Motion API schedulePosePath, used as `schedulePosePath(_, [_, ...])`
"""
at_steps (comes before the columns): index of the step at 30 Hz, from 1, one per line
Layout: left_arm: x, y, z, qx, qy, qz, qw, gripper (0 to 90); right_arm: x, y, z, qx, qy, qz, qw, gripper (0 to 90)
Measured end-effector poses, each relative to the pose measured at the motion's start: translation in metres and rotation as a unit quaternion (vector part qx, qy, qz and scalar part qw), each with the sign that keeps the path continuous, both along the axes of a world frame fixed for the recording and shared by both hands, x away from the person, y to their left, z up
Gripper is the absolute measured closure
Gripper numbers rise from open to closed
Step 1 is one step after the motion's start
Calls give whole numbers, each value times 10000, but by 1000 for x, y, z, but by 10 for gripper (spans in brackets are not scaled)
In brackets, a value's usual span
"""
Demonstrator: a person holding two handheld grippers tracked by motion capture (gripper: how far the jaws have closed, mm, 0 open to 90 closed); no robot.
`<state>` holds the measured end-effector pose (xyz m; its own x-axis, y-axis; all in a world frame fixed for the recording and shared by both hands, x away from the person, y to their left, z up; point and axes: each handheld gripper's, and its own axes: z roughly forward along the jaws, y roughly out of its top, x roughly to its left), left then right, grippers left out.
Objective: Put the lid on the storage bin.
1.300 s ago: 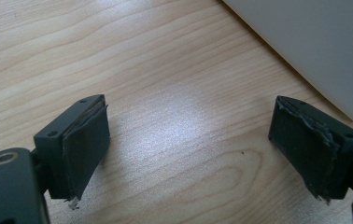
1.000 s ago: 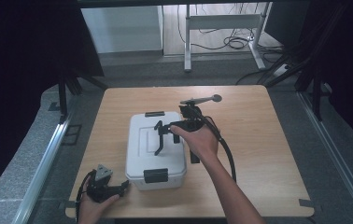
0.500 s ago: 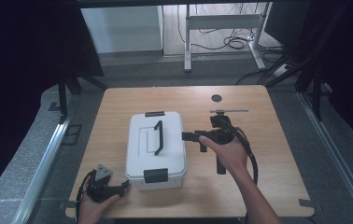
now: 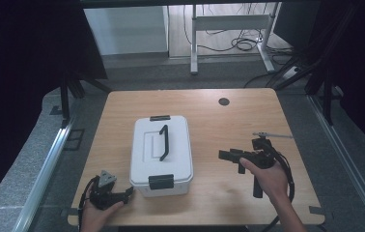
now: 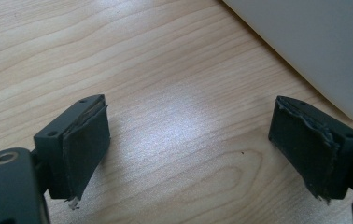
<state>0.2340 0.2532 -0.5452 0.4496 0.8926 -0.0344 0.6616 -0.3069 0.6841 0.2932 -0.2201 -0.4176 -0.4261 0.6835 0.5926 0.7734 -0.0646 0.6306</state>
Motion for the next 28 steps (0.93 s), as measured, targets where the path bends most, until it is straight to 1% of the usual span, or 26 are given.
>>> schedulePosePath(7, [0,0,0,6,0,-2,10000,124,-13,-30,-28,-137,185,-103,9997,328])
schedulePosePath(9, [0,0,0,7,1,-2,10000,124,-16,-37,-37,-76,238,-162,9996,328])
schedulePosePath(12, [0,0,0,5,1,-2,10000,124,-19,-46,-48,133,434,-212,9987,328])
schedulePosePath(16, [0,0,0,4,1,-2,10000,124,-20,-50,-53,54,458,-259,9986,328])
schedulePosePath(18, [0,0,0,5,0,-2,10000,124,-20,-49,-53,69,467,-271,9985,328])
schedulePosePath(21, [0,0,0,5,0,-2,10000,124,-21,-47,-53,53,430,-262,9987,328])
schedulePosePath(25, [0,0,0,5,-1,-1,10000,124,-22,-46,-55,-44,405,-249,9989,327])
schedulePosePath(28, [-1,0,0,3,-2,16,10000,124,-22,-47,-57,-25,420,-245,9988,327])
